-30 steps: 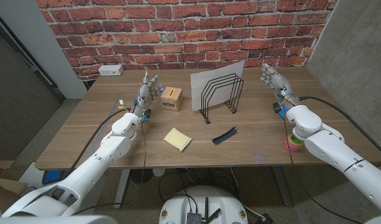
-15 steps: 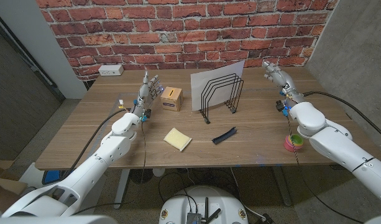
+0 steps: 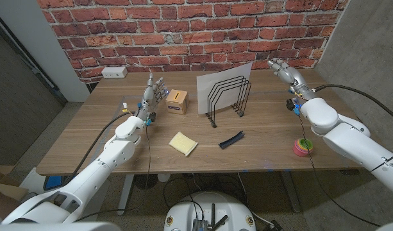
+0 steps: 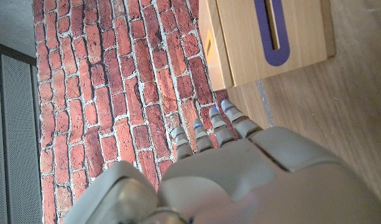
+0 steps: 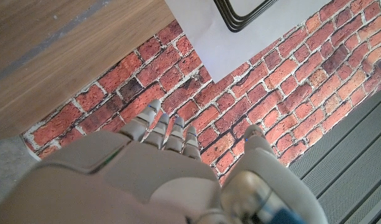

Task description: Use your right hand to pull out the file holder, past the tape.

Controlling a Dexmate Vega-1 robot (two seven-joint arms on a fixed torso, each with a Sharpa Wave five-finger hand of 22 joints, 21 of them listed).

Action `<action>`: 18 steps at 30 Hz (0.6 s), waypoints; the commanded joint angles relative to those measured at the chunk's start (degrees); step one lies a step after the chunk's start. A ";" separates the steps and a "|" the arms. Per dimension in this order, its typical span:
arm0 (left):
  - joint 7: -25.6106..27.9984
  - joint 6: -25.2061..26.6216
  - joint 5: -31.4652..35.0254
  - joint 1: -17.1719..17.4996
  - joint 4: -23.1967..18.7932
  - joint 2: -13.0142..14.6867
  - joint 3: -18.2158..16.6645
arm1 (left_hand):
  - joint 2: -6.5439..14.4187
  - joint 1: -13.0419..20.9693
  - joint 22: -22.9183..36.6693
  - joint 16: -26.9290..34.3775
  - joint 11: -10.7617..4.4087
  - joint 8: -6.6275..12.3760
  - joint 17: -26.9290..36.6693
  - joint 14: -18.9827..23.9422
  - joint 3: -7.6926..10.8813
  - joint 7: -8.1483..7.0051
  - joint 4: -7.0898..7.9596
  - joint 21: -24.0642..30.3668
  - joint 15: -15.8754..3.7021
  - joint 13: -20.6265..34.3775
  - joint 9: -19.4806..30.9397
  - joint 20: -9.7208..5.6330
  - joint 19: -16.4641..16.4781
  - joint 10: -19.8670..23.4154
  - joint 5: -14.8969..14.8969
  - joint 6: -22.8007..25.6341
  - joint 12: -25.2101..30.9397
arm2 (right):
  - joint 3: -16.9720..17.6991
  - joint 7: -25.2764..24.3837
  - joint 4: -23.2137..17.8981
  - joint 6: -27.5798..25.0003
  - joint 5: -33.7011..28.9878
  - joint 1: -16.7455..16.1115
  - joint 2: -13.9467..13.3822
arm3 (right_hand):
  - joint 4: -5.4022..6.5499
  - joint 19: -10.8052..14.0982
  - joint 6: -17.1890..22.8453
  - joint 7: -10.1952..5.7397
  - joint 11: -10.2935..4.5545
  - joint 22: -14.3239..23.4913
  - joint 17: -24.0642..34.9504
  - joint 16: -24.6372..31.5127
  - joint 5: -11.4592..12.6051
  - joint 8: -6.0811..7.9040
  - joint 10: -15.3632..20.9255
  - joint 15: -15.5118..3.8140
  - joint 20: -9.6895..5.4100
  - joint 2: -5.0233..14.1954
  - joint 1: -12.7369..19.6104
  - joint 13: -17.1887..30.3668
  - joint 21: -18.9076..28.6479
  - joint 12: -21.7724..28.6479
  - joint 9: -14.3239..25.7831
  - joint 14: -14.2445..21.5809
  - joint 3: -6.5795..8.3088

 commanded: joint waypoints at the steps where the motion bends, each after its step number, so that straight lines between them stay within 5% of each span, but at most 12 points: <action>1: 0.00 0.02 -0.01 0.00 0.01 0.01 0.00 | 0.60 -0.14 0.32 0.36 -0.41 0.23 0.14 0.35 0.04 -0.49 0.40 0.39 -0.19 0.31 0.09 -0.06 0.48 -0.08 0.24 0.05 0.34 | -1.06 1.46 -3.03 -4.94 -3.54 2.13 -2.54 | -0.74 -0.02 0.03 -0.48 -0.55 0.29 -0.19 0.34 -0.13 0.35 -0.02 -1.02 -0.78 0.06 1.22 0.18 0.21 0.21 0.05 -0.39 0.29; 18: -0.01 0.01 0.00 -0.02 0.04 -0.01 0.00 | 0.60 -0.14 0.32 0.36 -0.35 0.22 0.14 0.35 0.04 -0.50 0.40 0.41 -0.19 0.31 0.09 -0.05 0.52 -0.08 0.24 0.04 0.34 | -1.96 6.94 -5.87 -9.05 -7.01 5.59 -7.41 | -2.04 0.65 1.02 -0.80 -1.33 0.29 -1.05 0.88 -0.52 0.65 0.62 -1.77 -0.97 0.09 2.65 0.17 0.44 0.44 0.06 0.71 0.78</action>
